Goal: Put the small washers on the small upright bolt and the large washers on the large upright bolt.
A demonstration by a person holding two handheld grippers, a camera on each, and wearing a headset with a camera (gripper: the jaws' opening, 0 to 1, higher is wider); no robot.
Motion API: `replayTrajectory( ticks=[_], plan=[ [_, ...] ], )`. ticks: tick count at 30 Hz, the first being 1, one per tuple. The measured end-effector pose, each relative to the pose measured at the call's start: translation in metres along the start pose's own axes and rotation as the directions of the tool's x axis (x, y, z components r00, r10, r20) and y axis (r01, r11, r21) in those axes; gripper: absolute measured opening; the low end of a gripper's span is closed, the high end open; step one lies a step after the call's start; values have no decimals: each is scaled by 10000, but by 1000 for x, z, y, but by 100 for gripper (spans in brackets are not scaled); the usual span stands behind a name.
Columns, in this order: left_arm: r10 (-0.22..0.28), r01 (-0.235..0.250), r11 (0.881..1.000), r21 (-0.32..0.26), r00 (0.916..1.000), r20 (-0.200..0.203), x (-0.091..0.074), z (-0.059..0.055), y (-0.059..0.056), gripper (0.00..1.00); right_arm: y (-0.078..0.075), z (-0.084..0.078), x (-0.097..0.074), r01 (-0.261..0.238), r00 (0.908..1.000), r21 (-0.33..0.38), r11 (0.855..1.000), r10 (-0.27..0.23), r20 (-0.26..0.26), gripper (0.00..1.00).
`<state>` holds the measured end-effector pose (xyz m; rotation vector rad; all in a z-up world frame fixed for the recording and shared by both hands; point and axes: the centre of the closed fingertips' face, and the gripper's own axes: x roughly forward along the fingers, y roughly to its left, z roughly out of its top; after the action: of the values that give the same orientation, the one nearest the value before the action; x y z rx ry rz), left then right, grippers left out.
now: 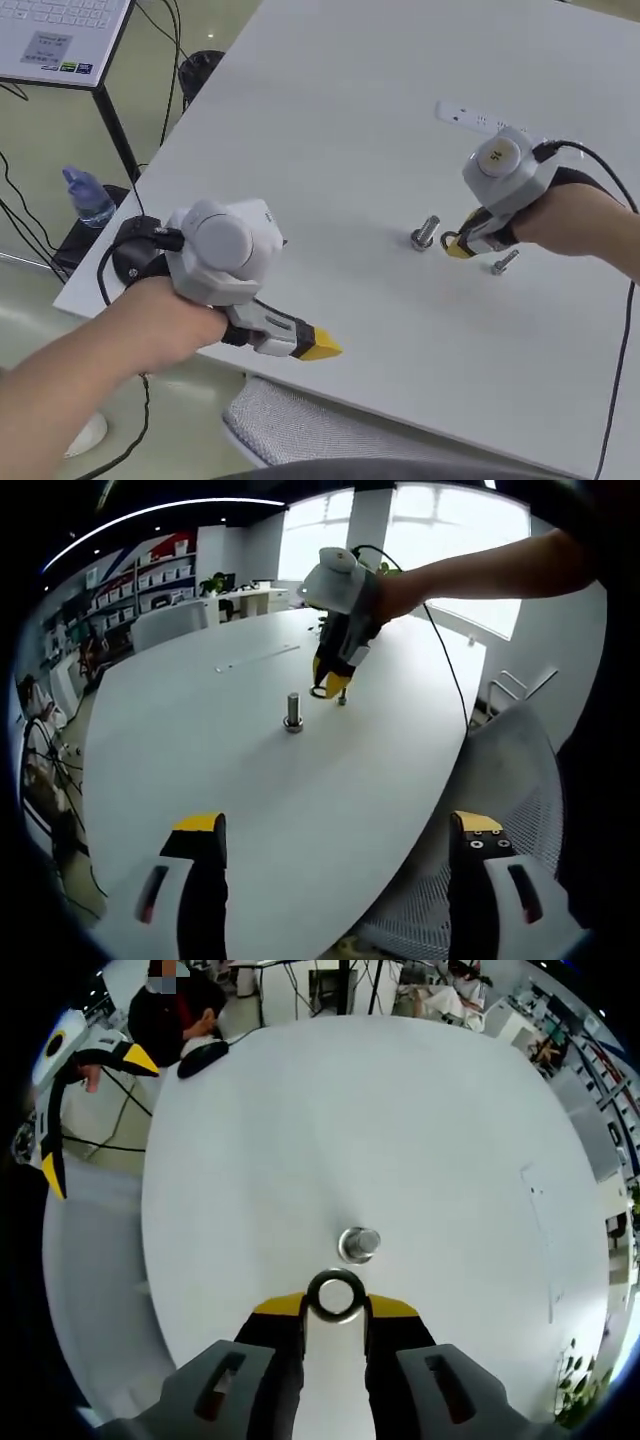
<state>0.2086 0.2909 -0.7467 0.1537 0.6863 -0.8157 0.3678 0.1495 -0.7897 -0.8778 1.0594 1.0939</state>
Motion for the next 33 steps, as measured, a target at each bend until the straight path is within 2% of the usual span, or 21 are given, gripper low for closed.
replayTrajectory(
  ticks=[4, 6, 10, 17, 25, 30, 33],
  plan=[
    [20, -19, 10000, -89, 9998, 190, 2, 3, 1, 94, -11, 9, -3, 100, 9999, -68, 9999, -99, 54, 22],
    [20, -17, 9999, -106, 9996, 278, 3, 4, 1, 96, -19, 13, 0, 110, 9999, -104, 9999, -109, 93, 22],
    [39, -36, 10000, -72, 9992, 402, 4, 7, 2, 99, -25, 19, 4, 78, 9999, -171, 9998, -76, 90, 22],
    [93, -92, 10000, -20, 9983, 574, 5, 11, 6, 99, -27, 25, 11, 25, 10000, -316, 9995, -24, 31, 22],
    [23, -28, 10000, 93, 9985, 545, 12, 7, 12, 99, -30, 27, 21, -116, 9999, -296, 9995, 114, -67, 22],
    [39, -44, 10000, 84, 9982, 600, 12, 7, 15, 99, -25, 28, 22, -179, 9998, -322, 9993, 175, -132, 22],
    [21, -25, 10000, 81, 9988, 497, 12, 5, 15, 99, -28, 28, 27, -208, 9996, -342, 9992, 202, -186, 22]
  ],
)
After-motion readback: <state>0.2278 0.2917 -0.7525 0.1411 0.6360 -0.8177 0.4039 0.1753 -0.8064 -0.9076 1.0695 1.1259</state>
